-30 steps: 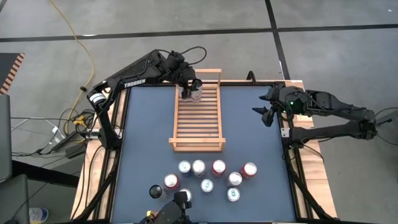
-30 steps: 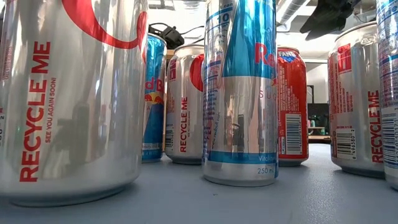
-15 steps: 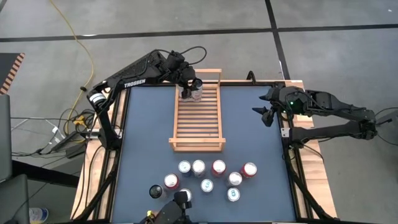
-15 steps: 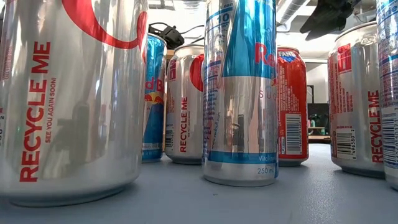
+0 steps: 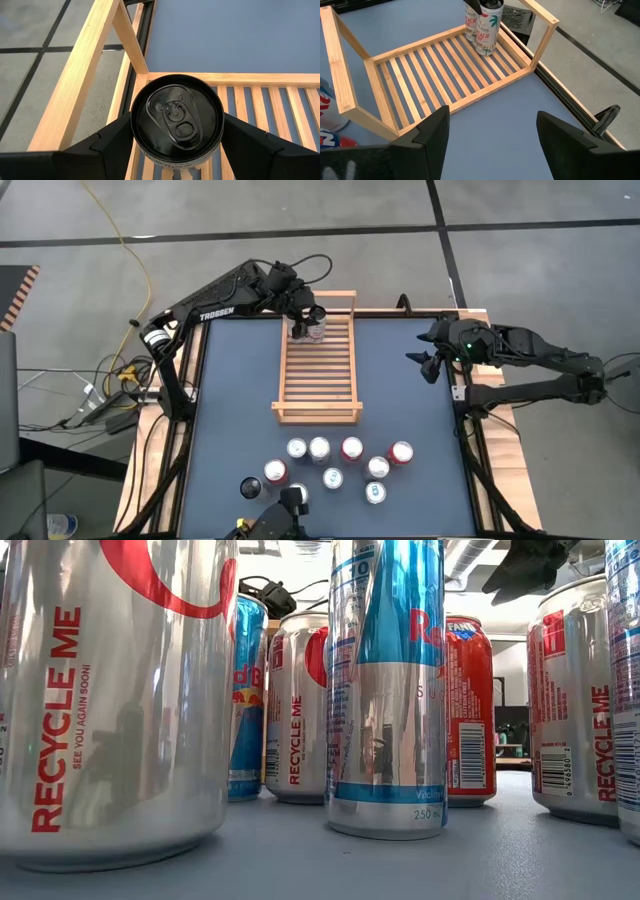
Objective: Place canned beverage on shelf
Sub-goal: Put the right white soda can on the shelf aligned with the other white soda can
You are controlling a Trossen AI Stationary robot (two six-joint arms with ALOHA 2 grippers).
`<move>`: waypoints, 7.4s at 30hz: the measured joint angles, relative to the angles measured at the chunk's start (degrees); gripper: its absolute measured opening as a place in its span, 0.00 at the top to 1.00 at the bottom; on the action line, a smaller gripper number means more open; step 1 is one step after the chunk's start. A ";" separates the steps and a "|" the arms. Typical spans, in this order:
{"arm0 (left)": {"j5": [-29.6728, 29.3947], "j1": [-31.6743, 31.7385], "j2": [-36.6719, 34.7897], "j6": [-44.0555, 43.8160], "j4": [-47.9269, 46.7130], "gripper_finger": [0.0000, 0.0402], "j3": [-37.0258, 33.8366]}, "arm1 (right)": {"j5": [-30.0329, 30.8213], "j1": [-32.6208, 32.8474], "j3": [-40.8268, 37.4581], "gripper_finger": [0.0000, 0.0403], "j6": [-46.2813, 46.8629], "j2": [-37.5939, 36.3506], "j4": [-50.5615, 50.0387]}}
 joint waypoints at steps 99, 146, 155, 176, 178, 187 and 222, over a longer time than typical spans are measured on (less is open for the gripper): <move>-2.21 -0.31 -0.72 -2.32 7.26 0.15 -3.25 | 0.14 0.00 0.00 0.33 -0.11 0.00 0.02; 6.85 -12.02 -42.72 -5.47 -14.14 0.15 0.97 | -20.77 -21.56 -11.98 0.33 -11.83 41.44 67.36; -0.99 -18.32 -52.82 -6.93 -7.60 0.15 -10.37 | -21.68 -19.55 -4.37 0.33 -10.69 51.15 67.26; -2.12 -19.69 -55.89 -11.75 -10.62 0.15 -12.48 | -21.30 -18.03 1.66 0.33 -9.18 57.00 67.78; -2.10 -19.69 -55.89 -11.79 -10.68 0.15 -12.48 | -20.42 -17.65 1.66 0.33 -9.06 57.02 67.45; -2.10 -19.69 -55.85 -12.22 -10.73 0.15 -12.48 | -10.56 -16.52 1.66 0.33 -7.02 55.06 66.82; -3.13 -22.01 -55.15 -14.79 -12.24 0.15 -12.48 | -5.42 -14.09 6.16 0.33 -8.38 55.15 60.86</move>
